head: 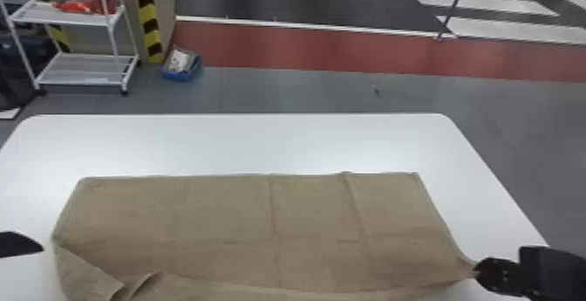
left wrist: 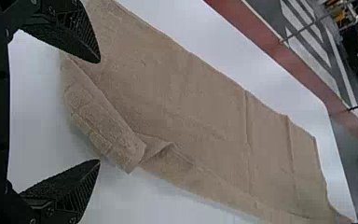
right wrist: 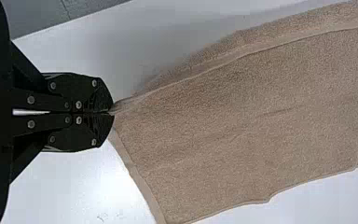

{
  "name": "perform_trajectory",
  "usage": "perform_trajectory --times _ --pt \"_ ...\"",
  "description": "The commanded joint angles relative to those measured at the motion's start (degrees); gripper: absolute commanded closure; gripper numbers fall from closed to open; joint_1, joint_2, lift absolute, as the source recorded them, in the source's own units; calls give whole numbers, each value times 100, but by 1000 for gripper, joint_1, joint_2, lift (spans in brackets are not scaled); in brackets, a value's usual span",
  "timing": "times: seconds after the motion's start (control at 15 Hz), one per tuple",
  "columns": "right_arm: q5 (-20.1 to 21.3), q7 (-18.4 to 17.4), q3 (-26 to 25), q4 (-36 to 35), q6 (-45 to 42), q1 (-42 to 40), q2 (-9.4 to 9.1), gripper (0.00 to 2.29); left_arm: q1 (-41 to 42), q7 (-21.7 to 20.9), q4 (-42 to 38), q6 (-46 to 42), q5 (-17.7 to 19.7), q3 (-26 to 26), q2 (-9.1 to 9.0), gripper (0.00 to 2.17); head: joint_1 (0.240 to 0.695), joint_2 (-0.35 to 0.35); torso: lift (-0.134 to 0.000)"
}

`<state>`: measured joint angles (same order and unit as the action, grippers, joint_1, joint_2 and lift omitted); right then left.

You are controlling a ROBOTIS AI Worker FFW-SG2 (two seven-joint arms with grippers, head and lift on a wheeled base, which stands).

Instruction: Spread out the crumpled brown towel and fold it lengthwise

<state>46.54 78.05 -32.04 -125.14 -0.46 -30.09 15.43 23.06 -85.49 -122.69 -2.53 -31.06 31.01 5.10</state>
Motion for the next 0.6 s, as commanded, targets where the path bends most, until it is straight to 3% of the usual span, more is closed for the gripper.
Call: perform_trajectory --times 0.0,0.13,0.4,0.53 --pt "31 28 48 -2 7 12 -22 2010 49 -82 -159 390 -357 -420 35 161 695 -180 -124" --pt "48 28 57 -2 24 21 -22 2010 190 -64 -255 179 -699 -825 87 191 695 -209 -124" --pt "101 28 57 -2 253 48 -31 2010 603 243 -941 197 -1903 -1686 316 194 695 -280 -124" --pt "119 28 57 -2 253 48 -75 2010 682 305 -1143 355 -2176 -1993 465 211 695 -320 -124"
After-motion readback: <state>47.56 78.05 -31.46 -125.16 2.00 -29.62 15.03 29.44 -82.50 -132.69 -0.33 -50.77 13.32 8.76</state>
